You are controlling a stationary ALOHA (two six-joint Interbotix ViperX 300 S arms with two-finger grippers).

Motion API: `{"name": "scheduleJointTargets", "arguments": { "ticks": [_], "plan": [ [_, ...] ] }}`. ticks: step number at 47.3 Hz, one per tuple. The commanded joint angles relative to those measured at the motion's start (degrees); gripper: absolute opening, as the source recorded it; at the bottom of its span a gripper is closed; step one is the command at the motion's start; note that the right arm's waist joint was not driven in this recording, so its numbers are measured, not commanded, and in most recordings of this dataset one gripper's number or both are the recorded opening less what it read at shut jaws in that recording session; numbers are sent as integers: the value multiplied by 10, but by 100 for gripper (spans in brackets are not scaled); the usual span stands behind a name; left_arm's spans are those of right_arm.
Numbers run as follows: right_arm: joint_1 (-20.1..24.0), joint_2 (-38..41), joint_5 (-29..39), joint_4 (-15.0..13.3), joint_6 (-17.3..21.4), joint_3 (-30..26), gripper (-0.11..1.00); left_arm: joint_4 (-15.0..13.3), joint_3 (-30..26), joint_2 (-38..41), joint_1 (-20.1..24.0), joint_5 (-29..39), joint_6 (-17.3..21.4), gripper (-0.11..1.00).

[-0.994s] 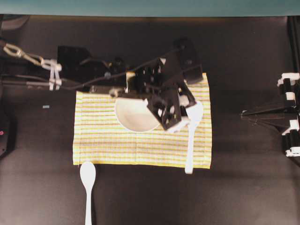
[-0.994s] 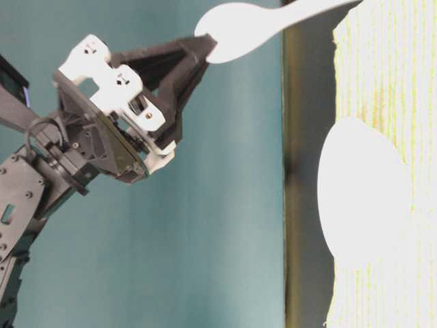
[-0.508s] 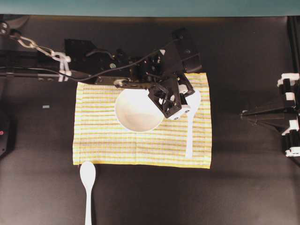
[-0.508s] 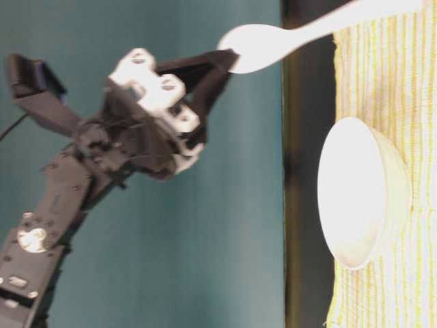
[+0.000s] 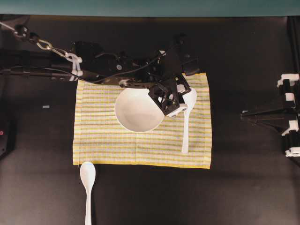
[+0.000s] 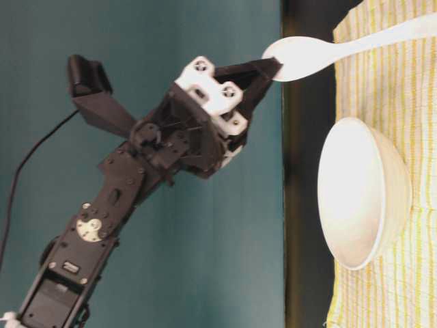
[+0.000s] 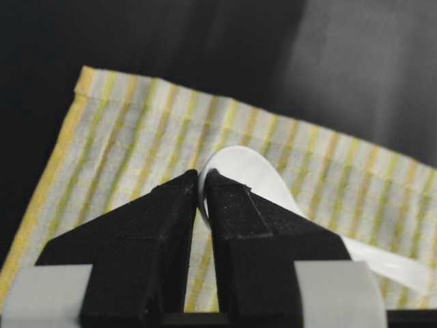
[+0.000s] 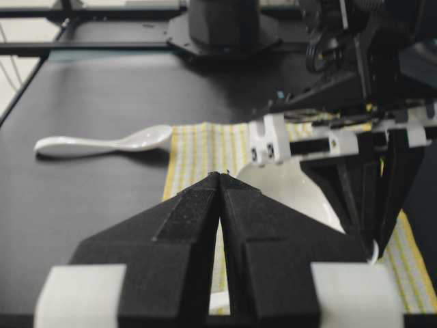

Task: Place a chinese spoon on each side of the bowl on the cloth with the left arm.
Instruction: 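Lower the spoon onto the cloth right of the bowl, open gripper, then withdraw the left gripper and move it to the left spoon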

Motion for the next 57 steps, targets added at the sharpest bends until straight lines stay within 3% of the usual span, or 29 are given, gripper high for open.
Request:
{"name": "scheduleJointTargets", "arguments": {
  "ticks": [1,7,12,15,23,27,43,57],
  "plan": [
    [0,3,-3,2,4,-4,0,3,-6,4,-1,-5,2,7],
    [0,3,-3,1,4,-4,0,2,-6,11,-1,-5,3,8],
    [0,3,-3,2,4,-4,0,3,-6,19,-1,-6,3,18],
    [0,3,-3,2,4,-3,0,3,-5,24,-1,-11,2,30],
    [0,3,-3,2,4,-3,0,3,0,31,1,-28,4,72],
    [0,3,-4,2,4,-1,0,3,8,32,4,-38,4,84],
    [0,-9,-2,3,4,7,0,2,56,-43,-23,-41,-7,81],
    [0,-23,10,2,4,11,0,3,191,-212,-86,-40,-28,80]
  ]
}}
